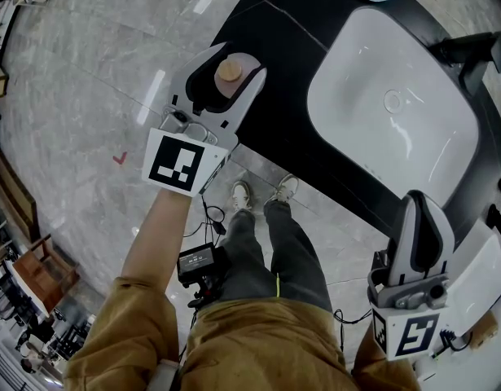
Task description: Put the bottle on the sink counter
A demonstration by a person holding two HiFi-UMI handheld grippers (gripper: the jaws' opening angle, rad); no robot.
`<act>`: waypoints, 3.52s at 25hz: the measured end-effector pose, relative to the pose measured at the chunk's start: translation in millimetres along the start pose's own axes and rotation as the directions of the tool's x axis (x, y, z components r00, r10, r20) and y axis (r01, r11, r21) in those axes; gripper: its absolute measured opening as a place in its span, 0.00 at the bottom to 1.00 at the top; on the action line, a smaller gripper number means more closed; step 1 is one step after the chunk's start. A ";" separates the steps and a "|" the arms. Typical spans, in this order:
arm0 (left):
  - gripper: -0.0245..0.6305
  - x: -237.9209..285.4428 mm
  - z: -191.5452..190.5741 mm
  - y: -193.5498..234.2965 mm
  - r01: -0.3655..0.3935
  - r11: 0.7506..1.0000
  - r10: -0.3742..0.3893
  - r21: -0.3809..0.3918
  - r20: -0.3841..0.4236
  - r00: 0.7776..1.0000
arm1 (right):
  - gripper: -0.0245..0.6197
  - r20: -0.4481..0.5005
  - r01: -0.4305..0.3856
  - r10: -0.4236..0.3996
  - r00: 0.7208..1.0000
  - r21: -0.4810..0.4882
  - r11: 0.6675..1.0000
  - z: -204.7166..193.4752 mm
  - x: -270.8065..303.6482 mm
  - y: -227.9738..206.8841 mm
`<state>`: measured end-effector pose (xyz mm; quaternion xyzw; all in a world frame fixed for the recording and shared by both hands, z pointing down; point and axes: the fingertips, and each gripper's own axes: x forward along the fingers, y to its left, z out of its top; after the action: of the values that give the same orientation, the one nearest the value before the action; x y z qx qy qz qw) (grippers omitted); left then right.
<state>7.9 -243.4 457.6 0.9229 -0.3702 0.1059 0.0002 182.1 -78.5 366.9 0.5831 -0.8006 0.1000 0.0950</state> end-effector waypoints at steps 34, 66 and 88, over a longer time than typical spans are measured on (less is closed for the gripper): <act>0.24 -38.3 56.2 -7.1 -0.031 0.997 0.028 0.070 0.041 0.999 | 0.05 0.097 0.005 -0.001 0.995 -0.041 0.999 48.2 -28.7 22.9; 0.04 -130.1 127.3 -5.4 -0.081 0.996 0.078 0.033 0.077 0.994 | 0.05 0.197 0.075 -0.046 0.979 -0.145 0.987 111.4 -85.1 58.5; 0.04 -193.6 159.6 7.2 -0.117 0.992 0.115 0.042 0.044 0.992 | 0.05 0.239 0.128 -0.082 0.968 -0.184 0.975 133.1 -107.7 72.8</act>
<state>-102.0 -128.9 263.1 0.9016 -0.4207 0.0946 -0.0343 140.5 5.8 206.4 0.6200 -0.7801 -0.0534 0.0646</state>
